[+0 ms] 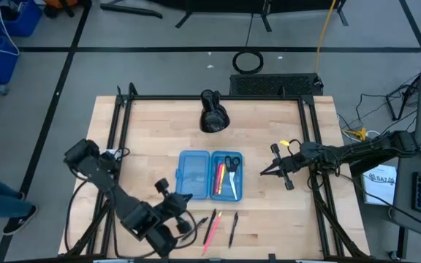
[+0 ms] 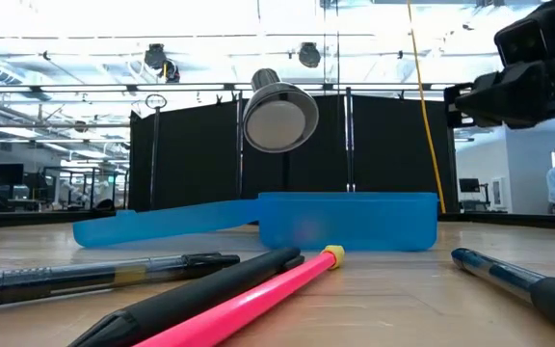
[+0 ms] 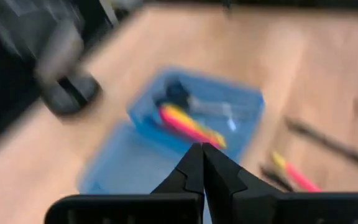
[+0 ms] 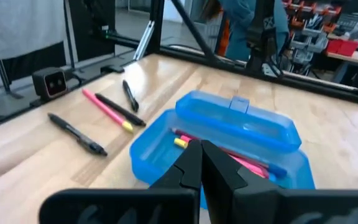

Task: Pick & place school supplies into a supply box
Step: Put the left black pen into the blue supply box

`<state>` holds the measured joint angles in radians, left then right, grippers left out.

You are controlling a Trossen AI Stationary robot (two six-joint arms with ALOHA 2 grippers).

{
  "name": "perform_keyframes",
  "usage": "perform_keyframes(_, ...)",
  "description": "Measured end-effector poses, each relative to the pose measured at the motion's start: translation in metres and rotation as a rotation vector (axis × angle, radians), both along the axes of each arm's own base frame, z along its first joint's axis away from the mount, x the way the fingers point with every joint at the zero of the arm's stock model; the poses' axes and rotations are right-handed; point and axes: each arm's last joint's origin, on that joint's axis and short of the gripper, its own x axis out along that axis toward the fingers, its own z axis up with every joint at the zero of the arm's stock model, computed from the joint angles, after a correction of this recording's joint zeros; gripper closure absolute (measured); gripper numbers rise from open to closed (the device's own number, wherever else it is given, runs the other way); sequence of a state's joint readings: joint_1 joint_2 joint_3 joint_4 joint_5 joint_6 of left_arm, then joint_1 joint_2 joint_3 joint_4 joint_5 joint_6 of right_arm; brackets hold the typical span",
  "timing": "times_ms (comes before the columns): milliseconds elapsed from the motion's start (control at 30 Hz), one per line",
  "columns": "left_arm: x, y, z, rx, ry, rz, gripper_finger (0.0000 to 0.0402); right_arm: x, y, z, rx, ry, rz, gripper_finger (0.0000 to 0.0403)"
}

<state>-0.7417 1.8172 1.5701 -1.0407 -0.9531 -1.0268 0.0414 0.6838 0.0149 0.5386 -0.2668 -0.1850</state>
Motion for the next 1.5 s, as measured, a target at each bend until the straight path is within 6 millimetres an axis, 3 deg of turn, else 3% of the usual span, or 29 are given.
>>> perform_keyframes(267,-0.004,-0.001,-0.069,-0.255,0.059,-0.014,0.0395,0.001,0.000,0.006,0.042,-0.050,-0.007,0.0403)
perform_keyframes(500,0.006,0.003,-0.097,-0.443,-0.007,-0.071,0.0384,0.001,0.000,0.014,0.046,-0.133,-0.007,0.0403)
perform_keyframes(667,0.018,-0.004,-0.095,-0.471,-0.004,-0.125,0.0397,0.001,0.000,0.017,0.022,-0.178,-0.007,0.0403)
perform_keyframes(833,0.043,-0.010,-0.065,-0.541,0.105,-0.105,0.0399,0.001,0.000,0.018,0.021,-0.186,-0.008,0.0403)
perform_keyframes(1100,0.081,-0.018,-0.025,-0.647,0.421,0.107,0.0400,0.001,0.000,0.018,-0.019,-0.198,-0.007,0.0403)
perform_keyframes(1333,0.119,-0.027,-0.046,-0.734,0.528,0.101,0.0400,0.001,0.000,0.017,-0.029,-0.194,-0.006,0.0403)
perform_keyframes(1500,0.126,-0.026,-0.070,-0.773,0.659,0.091,0.0400,0.001,0.000,0.017,-0.031,-0.191,-0.006,0.0403)
